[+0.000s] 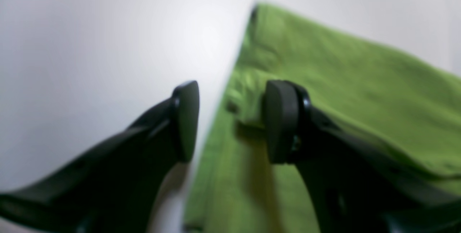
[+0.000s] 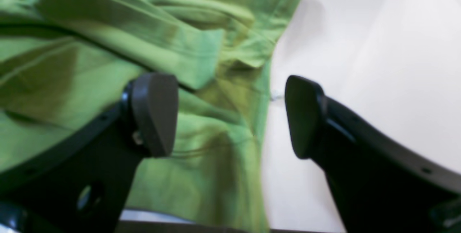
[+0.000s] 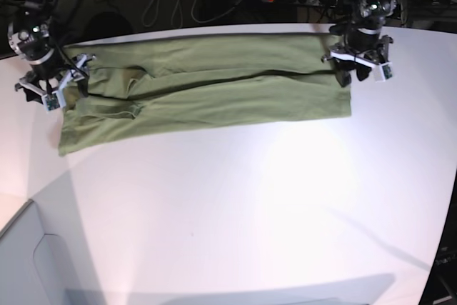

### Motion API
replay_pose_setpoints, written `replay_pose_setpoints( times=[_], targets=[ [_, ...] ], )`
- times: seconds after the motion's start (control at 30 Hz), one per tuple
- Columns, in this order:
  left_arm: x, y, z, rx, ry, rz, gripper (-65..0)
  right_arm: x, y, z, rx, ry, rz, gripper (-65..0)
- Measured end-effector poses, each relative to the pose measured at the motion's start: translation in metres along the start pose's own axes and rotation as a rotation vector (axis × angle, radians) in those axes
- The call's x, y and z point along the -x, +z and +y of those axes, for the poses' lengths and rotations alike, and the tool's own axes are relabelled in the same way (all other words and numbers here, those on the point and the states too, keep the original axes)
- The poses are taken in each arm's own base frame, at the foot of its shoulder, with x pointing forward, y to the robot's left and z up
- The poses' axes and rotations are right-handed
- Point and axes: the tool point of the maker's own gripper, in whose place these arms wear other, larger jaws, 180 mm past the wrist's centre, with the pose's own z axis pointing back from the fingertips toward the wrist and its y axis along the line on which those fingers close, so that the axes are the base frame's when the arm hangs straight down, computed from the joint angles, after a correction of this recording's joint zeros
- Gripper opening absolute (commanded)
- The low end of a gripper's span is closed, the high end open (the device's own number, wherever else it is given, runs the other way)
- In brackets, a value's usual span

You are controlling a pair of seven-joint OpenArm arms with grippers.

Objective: Fold the T-shirt properly

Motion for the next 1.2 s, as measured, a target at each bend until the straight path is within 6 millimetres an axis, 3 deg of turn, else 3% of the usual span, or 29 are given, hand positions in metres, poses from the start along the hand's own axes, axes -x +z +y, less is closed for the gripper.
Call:
replay_pose_setpoints(
  times=[0.13, 0.5, 0.77, 0.83, 0.97, 1.2],
  targets=[
    [-0.003, -0.006, 0.000, -0.002, 0.011, -0.012, -36.4, 0.000, 0.000, -0.001, 0.002, 0.002, 0.002, -20.2],
    [0.018, -0.013, 0.003, -0.018, 0.056, 0.027, -36.4, 0.000, 0.000, 0.000, 0.000, 0.000, 0.001, -20.2],
    [0.030, -0.019, -0.005, 0.009, 0.047, 0.030, -37.4, -0.013, -0.003, -0.007, 0.017, 0.001, -0.029, -20.2],
    [0.032, -0.021, -0.011, 0.024, 0.044, 0.031, -42.3, -0.009, -0.002, -0.006, 0.014, 0.000, -0.020, -20.2],
    [0.035, -0.021, -0.017, 0.041, 0.049, 0.042, -63.4, -0.009, -0.002, -0.006, 0.014, 0.000, -0.016, -20.2],
    [0.026, -0.018, -0.022, 0.038, 0.036, 0.060, -65.0, -0.009, -0.002, -0.006, 0.015, 0.000, -0.020, -20.2]
  ],
)
